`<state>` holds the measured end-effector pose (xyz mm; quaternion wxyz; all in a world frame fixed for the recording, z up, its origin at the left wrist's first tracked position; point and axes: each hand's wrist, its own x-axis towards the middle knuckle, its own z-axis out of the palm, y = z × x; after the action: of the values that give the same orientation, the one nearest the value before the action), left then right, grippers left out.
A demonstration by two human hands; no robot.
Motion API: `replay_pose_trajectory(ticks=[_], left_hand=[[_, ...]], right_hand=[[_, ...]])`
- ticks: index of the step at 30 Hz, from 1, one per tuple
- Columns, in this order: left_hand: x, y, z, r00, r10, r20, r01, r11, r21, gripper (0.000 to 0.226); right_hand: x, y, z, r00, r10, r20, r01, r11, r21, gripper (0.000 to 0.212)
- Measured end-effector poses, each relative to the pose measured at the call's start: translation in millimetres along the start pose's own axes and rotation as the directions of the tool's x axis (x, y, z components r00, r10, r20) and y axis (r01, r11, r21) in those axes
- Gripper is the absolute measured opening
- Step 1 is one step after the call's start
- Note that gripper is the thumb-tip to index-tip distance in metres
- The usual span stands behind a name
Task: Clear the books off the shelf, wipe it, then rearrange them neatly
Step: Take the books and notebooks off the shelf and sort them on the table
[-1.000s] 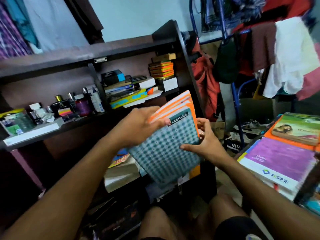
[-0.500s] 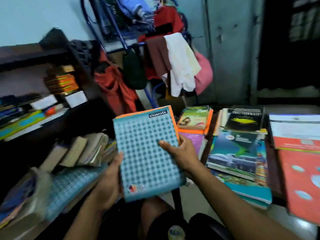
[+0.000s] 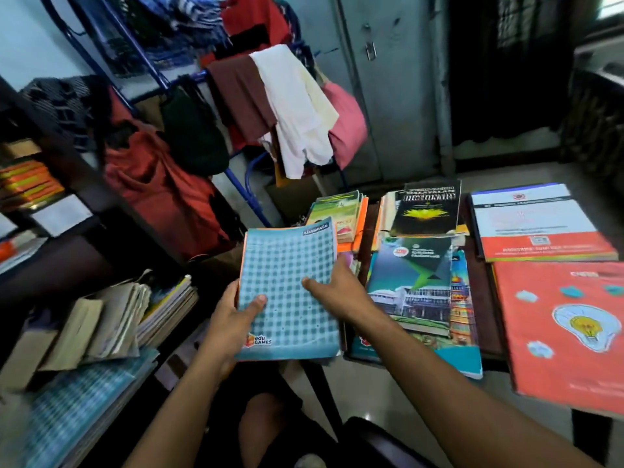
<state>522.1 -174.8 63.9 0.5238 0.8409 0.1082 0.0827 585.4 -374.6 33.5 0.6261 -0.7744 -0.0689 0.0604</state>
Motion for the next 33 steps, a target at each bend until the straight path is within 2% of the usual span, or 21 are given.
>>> replay_pose_trajectory(ticks=[1, 5, 7, 9, 14, 16, 19, 21, 23, 25, 27, 28, 30, 32, 33], left_hand=[[11.2, 2.4, 1.7, 1.0, 0.003, 0.005, -0.003, 0.998, 0.064, 0.035], [55.5, 1.5, 17.1, 0.999, -0.052, 0.01, 0.045, 0.945, 0.324, 0.032], [68.9, -5.0, 24.2, 0.992, -0.128, 0.013, 0.113, 0.916, 0.384, 0.03], [71.4, -3.7, 30.1, 0.987, -0.158, -0.013, 0.152, 0.924, 0.351, 0.031], [62.6, 22.2, 37.6, 0.991, 0.088, -0.106, -0.042, 0.926, 0.374, 0.036], [55.8, 37.6, 34.6, 0.985, 0.149, -0.081, -0.119, 0.948, 0.294, 0.044], [38.2, 74.1, 29.5, 0.975, 0.223, -0.001, -0.223, 0.975, -0.016, 0.053], [26.8, 100.3, 31.4, 0.959, 0.282, 0.029, -0.275, 0.95, -0.147, 0.054], [24.2, 118.6, 37.4, 0.962, 0.27, 0.036, -0.254, 0.937, -0.239, 0.047], [26.5, 127.2, 49.0, 0.975, 0.212, 0.067, -0.18, 0.931, -0.317, 0.039], [27.6, 126.6, 72.7, 0.983, 0.113, 0.148, -0.062, 0.949, -0.31, 0.036], [25.1, 123.6, 88.2, 0.978, 0.05, 0.2, 0.005, 0.964, -0.265, 0.034], [17.2, 104.5, 123.7, 0.945, -0.058, 0.321, 0.101, 0.988, -0.117, 0.027], [13.8, 76.8, 153.1, 0.924, -0.074, 0.376, 0.037, 0.994, 0.105, 0.021], [13.4, 66.2, 161.0, 0.926, -0.056, 0.375, -0.011, 0.985, 0.174, 0.025]], right_hand=[[4.3, 0.7, -0.6, 1.0, 0.003, -0.008, -0.002, 1.0, 0.012, 0.076], [15.8, 10.9, -3.1, 0.995, 0.093, 0.025, -0.095, 0.993, 0.064, 0.106], [16.8, 15.8, 0.2, 0.994, 0.112, 0.01, -0.112, 0.994, 0.01, 0.106], [19.3, 18.5, 5.0, 0.997, 0.067, -0.041, -0.069, 0.997, -0.046, 0.099], [21.2, 10.1, 2.0, 0.99, 0.003, -0.14, 0.012, 0.994, 0.11, 0.078], [16.1, 5.3, -6.9, 0.98, -0.003, -0.197, 0.039, 0.982, 0.183, 0.071], [9.2, -13.8, -35.4, 0.963, 0.013, -0.268, 0.064, 0.959, 0.277, 0.054], [3.3, -35.8, -65.3, 0.945, -0.05, -0.324, 0.151, 0.944, 0.295, 0.046], [-8.7, -58.7, -99.5, 0.922, -0.127, -0.366, 0.234, 0.936, 0.265, 0.042], [-23.9, -75.1, -131.9, 0.904, -0.21, -0.374, 0.284, 0.946, 0.156, 0.037], [-29.4, -75.4, -156.8, 0.879, -0.284, -0.384, 0.247, 0.958, -0.144, 0.029], [-30.5, -72.1, -167.3, 0.88, -0.293, -0.375, 0.164, 0.927, -0.338, 0.028], [-28.4, -56.0, -184.8, 0.932, -0.149, -0.33, -0.079, 0.806, -0.587, 0.034], [-28.3, -34.9, -196.0, 0.962, 0.111, -0.249, -0.254, 0.701, -0.667, 0.036], [-28.5, -25.4, -200.1, 0.95, 0.232, -0.208, -0.311, 0.691, -0.652, 0.035]])
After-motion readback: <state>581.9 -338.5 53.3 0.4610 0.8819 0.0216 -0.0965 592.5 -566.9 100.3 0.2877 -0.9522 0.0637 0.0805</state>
